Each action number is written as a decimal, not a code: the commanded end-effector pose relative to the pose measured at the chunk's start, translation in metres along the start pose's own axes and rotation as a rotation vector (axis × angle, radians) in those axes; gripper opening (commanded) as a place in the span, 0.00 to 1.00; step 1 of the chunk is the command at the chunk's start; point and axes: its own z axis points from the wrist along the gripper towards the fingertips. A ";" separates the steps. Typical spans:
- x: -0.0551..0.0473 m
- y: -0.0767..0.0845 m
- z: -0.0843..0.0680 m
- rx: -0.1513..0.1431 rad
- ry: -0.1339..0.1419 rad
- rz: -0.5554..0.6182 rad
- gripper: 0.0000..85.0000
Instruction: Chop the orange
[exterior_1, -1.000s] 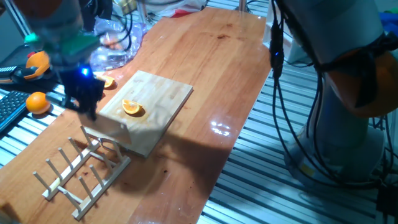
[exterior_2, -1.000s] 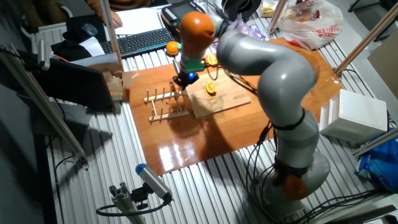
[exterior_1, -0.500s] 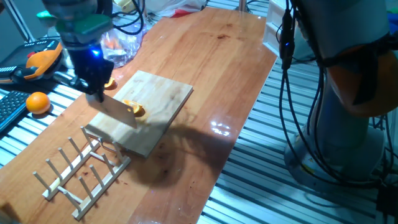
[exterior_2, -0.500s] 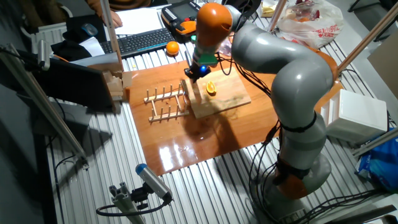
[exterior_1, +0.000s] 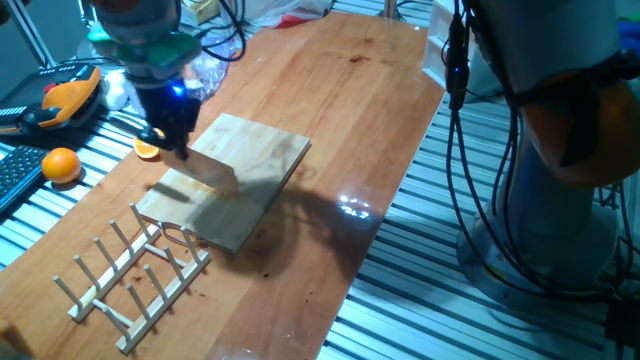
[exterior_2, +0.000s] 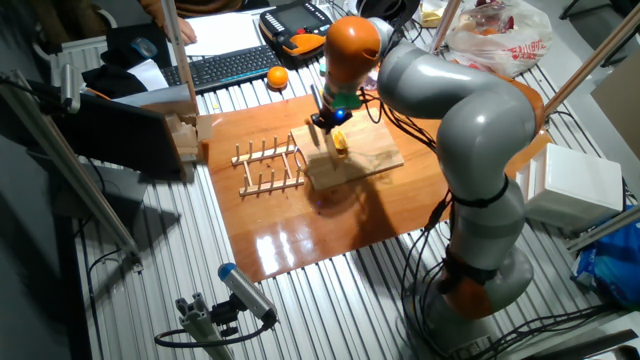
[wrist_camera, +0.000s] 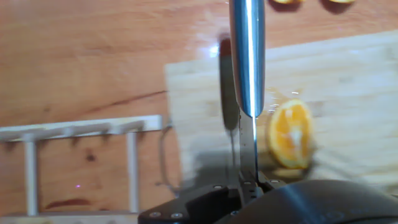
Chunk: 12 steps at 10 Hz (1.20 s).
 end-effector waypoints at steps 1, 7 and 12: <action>0.001 -0.010 0.000 0.004 0.015 -0.001 0.00; 0.008 -0.012 0.000 -0.034 0.041 -0.108 0.00; 0.008 -0.012 0.000 0.032 -0.002 -0.025 0.00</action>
